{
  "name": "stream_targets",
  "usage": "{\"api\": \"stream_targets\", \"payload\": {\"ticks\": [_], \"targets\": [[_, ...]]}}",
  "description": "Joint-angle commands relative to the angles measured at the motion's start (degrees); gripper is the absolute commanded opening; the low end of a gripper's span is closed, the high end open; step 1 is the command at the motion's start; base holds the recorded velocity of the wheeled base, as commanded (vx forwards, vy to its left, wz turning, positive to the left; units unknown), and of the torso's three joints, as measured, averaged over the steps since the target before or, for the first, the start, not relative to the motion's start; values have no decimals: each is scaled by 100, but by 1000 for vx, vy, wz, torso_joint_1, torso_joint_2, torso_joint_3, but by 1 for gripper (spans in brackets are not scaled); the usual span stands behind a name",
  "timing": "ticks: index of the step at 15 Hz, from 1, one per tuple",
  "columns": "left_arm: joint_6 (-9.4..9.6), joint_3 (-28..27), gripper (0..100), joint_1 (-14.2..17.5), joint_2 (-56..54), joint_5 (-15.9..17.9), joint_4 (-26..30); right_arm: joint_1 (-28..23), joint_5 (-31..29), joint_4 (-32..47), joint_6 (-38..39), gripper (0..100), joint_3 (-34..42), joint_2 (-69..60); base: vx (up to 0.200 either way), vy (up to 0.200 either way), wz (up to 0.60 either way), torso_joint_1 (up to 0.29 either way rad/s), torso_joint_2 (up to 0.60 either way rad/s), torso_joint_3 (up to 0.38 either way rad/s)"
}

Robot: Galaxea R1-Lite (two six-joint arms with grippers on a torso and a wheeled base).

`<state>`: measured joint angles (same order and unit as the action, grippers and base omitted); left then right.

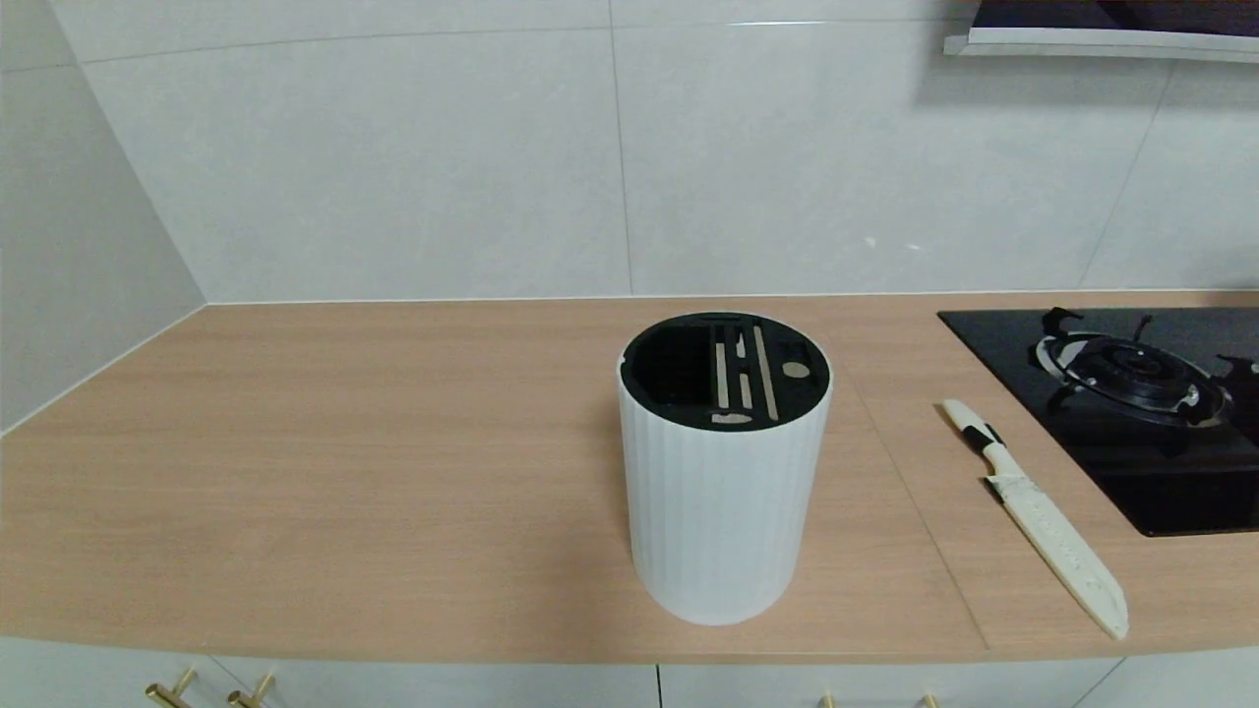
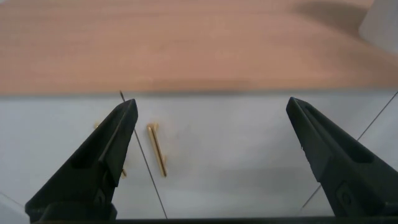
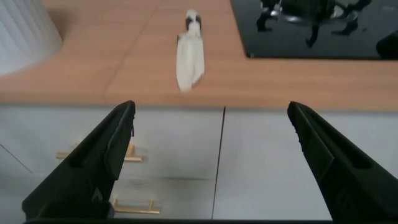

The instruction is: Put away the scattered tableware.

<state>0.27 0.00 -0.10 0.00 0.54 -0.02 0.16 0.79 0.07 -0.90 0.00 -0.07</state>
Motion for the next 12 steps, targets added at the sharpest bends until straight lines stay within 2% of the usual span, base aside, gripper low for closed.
{"api": "stream_targets", "payload": {"ticks": [1,12], "targets": [[0,0,100,1,0,8,2,2,0,1,-6,100,0,7,0,0,0,232,-520,-290],[0,0,100,1,0,-1,2,2,0,1,-6,100,0,7,0,0,0,265,-562,-294]]}}
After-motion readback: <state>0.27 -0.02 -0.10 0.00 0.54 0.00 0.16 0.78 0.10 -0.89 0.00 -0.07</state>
